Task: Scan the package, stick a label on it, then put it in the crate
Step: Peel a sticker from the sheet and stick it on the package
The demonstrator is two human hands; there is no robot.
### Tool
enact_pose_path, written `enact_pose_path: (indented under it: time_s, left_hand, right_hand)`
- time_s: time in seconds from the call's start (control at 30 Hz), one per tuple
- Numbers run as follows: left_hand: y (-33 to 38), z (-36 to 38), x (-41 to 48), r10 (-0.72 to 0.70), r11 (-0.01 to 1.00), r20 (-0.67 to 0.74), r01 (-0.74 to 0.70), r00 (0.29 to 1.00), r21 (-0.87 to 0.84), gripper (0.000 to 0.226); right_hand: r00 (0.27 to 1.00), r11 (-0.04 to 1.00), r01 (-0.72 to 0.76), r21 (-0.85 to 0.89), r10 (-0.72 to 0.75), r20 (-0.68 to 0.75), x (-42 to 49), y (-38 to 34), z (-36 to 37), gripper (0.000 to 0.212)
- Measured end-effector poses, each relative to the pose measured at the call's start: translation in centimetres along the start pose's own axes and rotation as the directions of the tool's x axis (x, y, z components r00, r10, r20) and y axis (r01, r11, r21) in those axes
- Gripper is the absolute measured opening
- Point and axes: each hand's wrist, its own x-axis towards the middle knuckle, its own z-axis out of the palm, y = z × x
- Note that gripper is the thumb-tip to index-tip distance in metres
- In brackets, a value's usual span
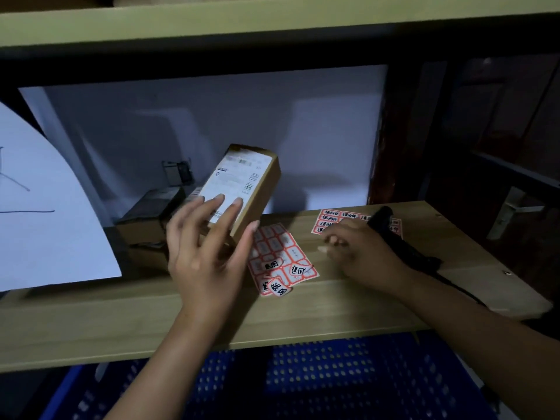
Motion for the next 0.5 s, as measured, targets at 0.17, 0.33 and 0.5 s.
enact_pose_path:
  time_s: [0.17, 0.33, 0.5]
  left_hand:
    - [-0.3, -0.3, -2.4, 0.047, 0.998, 0.106, -0.050, 0.993, 0.028, 0.030]
    - [-0.7, -0.6, -3.4, 0.088, 0.992, 0.149, -0.101, 0.985, 0.080, 0.029]
    - [-1.3, -0.2, -3.8, 0.121, 0.984, 0.160, -0.139, 0.980, 0.110, 0.029]
  right_hand:
    - [0.955, 0.968, -0.125, 0.219, 0.058, 0.291, 2.2, -2.1, 3.9, 0.022]
    - [0.931, 0.940, -0.220, 0.260, 0.123, 0.344, 2.6, -1.7, 4.8, 0.005]
    - [0.978, 0.804, -0.197, 0.561, 0.205, 0.050, 1.8, -3.8, 2.1, 0.014]
